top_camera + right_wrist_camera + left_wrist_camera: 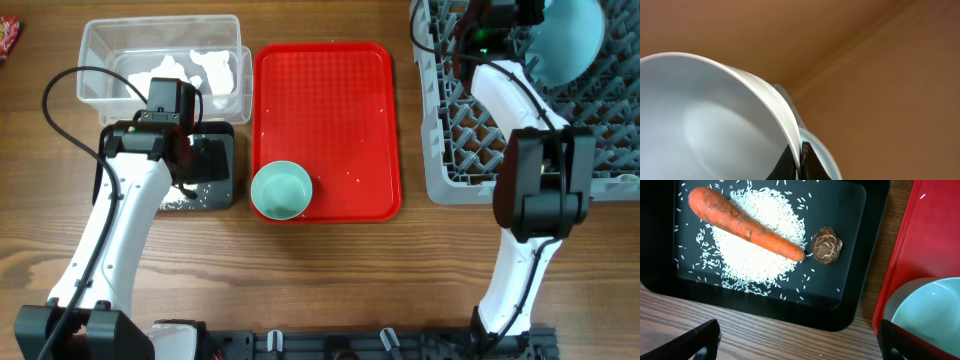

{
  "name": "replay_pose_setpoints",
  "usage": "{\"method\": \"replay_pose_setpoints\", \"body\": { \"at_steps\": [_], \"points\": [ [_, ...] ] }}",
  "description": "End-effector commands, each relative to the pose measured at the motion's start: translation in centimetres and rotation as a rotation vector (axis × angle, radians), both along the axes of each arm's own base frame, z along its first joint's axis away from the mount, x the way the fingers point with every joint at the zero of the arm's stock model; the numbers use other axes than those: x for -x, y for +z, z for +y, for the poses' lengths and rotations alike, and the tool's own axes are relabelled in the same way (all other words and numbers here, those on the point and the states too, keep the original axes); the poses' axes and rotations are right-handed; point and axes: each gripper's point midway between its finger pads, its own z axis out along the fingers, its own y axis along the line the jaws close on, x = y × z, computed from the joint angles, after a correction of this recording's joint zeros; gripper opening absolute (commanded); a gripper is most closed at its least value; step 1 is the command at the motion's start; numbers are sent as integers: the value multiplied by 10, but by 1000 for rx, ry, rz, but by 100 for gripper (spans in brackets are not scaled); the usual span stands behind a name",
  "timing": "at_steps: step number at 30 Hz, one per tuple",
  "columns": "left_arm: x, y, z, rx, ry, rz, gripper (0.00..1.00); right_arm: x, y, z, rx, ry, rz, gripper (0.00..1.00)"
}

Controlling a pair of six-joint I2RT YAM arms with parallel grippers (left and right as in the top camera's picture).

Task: Sort waste into correct bins and load items into the dishwasher rack
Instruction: 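Carry the bowl right and release it upside down in the rack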

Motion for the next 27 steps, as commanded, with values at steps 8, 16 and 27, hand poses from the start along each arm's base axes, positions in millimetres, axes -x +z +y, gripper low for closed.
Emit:
{"method": "replay_pose_setpoints", "body": {
  "at_steps": [8,16,27],
  "points": [
    [-2,7,3,-10,-6,-22,100,-5,-52,3,36,-13,155,4],
    [-2,7,3,-10,-6,-22,100,-4,-57,39,52,13,192,4],
    [-2,7,3,-11,-5,-22,100,-4,-64,98,76,96,239,55]
  ]
}}
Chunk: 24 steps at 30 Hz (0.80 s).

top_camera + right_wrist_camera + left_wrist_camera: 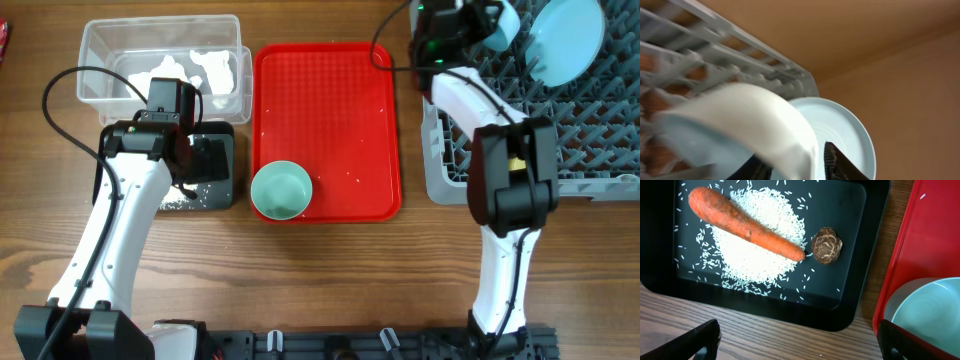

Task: Sort waste into correct bins and load items into the dishwasher rack
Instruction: 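Carry the bowl right and release it upside down in the rack, then move the right gripper back and grasp the lower light blue bowl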

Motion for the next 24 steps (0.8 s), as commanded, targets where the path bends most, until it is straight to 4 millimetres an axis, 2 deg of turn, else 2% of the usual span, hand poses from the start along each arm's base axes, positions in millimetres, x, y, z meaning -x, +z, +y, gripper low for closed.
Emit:
{"method": "replay_pose_setpoints", "body": {
  "at_steps": [1,2,4,9,10,12,15,16,20,22,24],
  "points": [
    [-2,7,3,-11,-6,-23,100,-2,-8,22,5,31,12,63],
    [-2,7,3,-10,-6,-23,100,-1,-8,24,8,28,11,72],
    [-2,7,3,-10,-6,-23,100,2,-7,28,16,14,9,81],
    [-2,7,3,-10,-6,-23,100,6,-3,26,18,-17,-11,89],
    [-2,7,3,-10,-6,-23,100,6,0,26,-13,-29,-63,95],
    [-2,7,3,-11,-6,-23,100,6,4,31,-53,-34,-125,97],
    [-2,7,3,-10,-6,-23,100,5,13,57,-105,25,-180,100],
    [-2,7,3,-10,-6,-23,100,3,17,74,-129,70,-197,100],
    [-2,7,3,-10,-6,-23,100,4,24,116,-197,166,-241,100],
    [-2,7,3,-10,-6,-23,100,8,15,148,-220,230,-204,100],
    [-2,7,3,-10,-6,-23,100,13,-3,171,-273,279,-152,100]
  ]
}}
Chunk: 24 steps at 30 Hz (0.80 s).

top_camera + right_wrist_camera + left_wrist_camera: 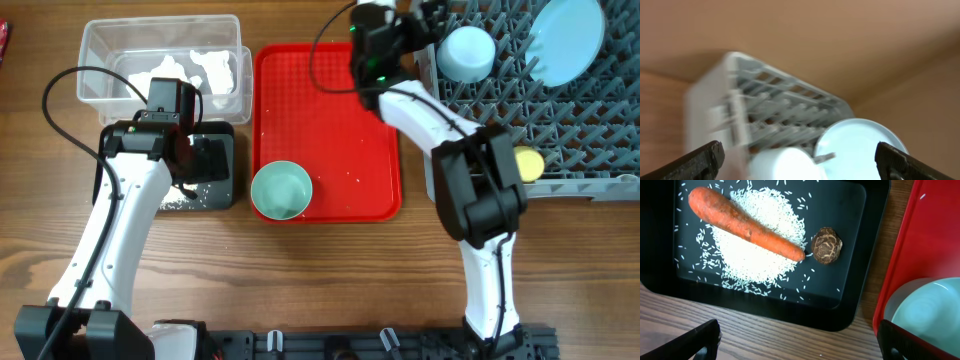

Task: Sort waste into correct bins and load items into the dishwasher rack
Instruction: 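Move the right gripper back and grasp the lower light blue bowl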

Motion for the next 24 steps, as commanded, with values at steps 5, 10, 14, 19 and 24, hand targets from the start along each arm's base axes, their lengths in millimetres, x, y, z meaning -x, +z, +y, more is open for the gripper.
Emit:
{"method": "replay_pose_setpoints", "body": {
  "at_steps": [5,10,14,19,24],
  "points": [
    [-2,7,3,-10,-6,-22,100,32,-69,94,-452,261,226,100],
    [-2,7,3,-10,-6,-22,100,72,-54,118,-742,309,371,100],
    [-2,7,3,-10,-6,-22,100,132,-33,172,-1143,424,622,100],
    [-2,7,3,-10,-6,-22,100,187,-68,204,-1368,414,905,95],
    [-2,7,3,-11,-5,-22,100,228,-116,195,-1400,262,1024,83]
  ]
}}
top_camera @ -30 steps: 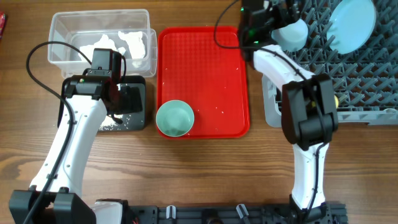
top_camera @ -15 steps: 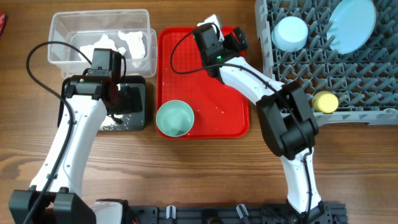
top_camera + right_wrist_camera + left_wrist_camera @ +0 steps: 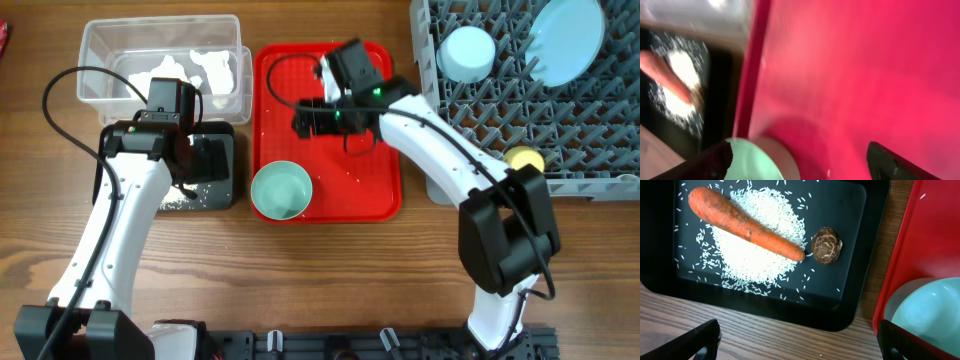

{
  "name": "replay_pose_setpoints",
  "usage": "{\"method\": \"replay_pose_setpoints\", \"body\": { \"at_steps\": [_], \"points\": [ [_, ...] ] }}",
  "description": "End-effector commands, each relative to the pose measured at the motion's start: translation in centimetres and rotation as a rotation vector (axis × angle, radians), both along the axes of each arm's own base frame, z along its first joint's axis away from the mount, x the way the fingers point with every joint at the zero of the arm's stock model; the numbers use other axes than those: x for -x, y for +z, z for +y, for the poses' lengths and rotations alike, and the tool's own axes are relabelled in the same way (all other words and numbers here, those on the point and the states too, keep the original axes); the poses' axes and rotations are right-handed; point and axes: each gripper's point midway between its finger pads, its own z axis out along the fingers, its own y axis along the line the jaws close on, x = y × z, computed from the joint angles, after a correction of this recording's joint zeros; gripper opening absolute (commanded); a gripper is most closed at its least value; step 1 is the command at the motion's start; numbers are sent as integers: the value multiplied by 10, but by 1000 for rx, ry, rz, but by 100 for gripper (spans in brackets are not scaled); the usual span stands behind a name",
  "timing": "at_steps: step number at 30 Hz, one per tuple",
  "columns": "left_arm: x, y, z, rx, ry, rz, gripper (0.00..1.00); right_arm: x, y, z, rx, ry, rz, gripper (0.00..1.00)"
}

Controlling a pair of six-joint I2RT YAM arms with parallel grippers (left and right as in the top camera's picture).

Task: Sort waste into correct bins and load items into the dishwasher rack
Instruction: 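Move the right gripper back and grasp the lower light blue bowl, then carry the second bowl into the rack and release it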

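A pale green bowl point(image 3: 281, 190) stands at the near left of the red tray point(image 3: 370, 90). My right gripper point(image 3: 318, 120) hovers open over the tray's middle, just beyond the bowl; its wrist view shows the green bowl point(image 3: 755, 162) blurred at the left finger and the right gripper point(image 3: 800, 162) holding nothing. My left gripper point(image 3: 800, 345) is open above the black tray point(image 3: 860, 280), which carries a carrot point(image 3: 745, 224), rice point(image 3: 760, 255) and a mushroom point(image 3: 826, 245). The grey dishwasher rack point(image 3: 440, 150) holds a white bowl point(image 3: 468, 52) and a light blue plate point(image 3: 568, 35).
A clear bin point(image 3: 100, 40) with white waste stands at the far left behind the black tray point(image 3: 225, 190). A small yellow item point(image 3: 520, 158) lies in the rack's near part. The left gripper point(image 3: 205, 160) sits over the black tray's right side.
My right gripper has moved from the red tray's far right corner, beside the rack, to over the tray's middle near the green bowl. It is still open. The left arm has not moved.
My right gripper was first shut on the white bowl's rim over the rack. It then held the bowl at the rack's far left. After that it was open, the bowl left upside down in the rack. Now it hangs over the red tray. The left arm stayed still.
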Motion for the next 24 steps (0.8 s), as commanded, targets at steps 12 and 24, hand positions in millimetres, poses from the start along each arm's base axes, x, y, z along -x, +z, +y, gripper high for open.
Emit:
{"method": "replay_pose_setpoints", "body": {
  "at_steps": [12,24],
  "points": [
    [-2,7,3,-10,-6,-23,100,70,-63,25,1,-12,261,46],
    [-2,7,3,-10,-6,-23,100,22,-32,-11,25,-79,140,4]
  ]
}}
